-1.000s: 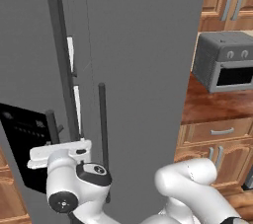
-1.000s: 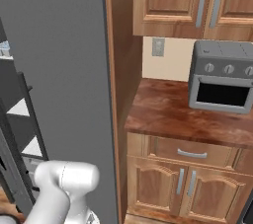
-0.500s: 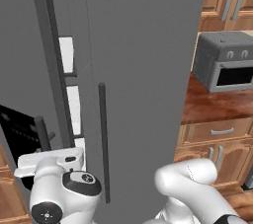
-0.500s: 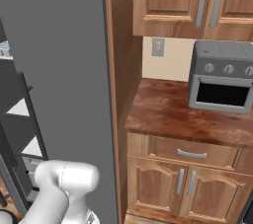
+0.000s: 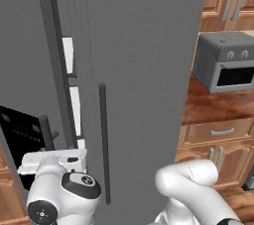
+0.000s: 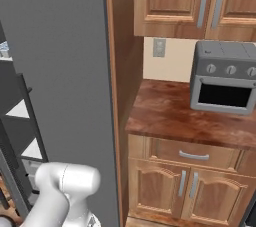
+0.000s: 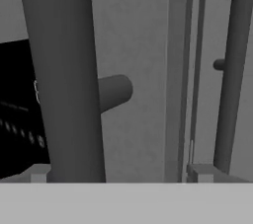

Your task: Open the freezer door, pick up the ice cube tray from the freezer, and place it on the dining counter.

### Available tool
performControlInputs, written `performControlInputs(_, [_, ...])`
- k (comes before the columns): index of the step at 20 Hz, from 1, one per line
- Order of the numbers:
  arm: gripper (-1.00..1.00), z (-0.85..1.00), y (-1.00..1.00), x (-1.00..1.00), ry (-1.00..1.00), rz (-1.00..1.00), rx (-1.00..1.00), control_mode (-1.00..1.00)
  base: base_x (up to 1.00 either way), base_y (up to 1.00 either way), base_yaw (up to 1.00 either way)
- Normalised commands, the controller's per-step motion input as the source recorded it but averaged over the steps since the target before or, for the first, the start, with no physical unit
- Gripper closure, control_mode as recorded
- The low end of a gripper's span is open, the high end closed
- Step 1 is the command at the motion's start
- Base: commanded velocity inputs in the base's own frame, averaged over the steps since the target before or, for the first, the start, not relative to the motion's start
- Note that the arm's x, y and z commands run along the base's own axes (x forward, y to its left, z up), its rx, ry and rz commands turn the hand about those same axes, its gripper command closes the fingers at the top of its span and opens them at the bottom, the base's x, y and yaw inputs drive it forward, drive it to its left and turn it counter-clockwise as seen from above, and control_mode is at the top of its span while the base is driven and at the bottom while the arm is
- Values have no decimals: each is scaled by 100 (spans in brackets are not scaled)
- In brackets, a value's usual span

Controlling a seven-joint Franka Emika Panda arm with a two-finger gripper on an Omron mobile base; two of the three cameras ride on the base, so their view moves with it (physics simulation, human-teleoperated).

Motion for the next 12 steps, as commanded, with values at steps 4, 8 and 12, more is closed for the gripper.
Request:
performControlInputs(4, [-100, 0, -35, -90, 0, 6, 0, -100, 0, 0, 0])
performControlInputs(8, [-100, 0, -1, -70, -1, 19, 0, -100, 0, 0, 0])
performControlInputs(12, [-100, 0, 8, -20, -2, 31, 0, -100, 0, 0, 0])
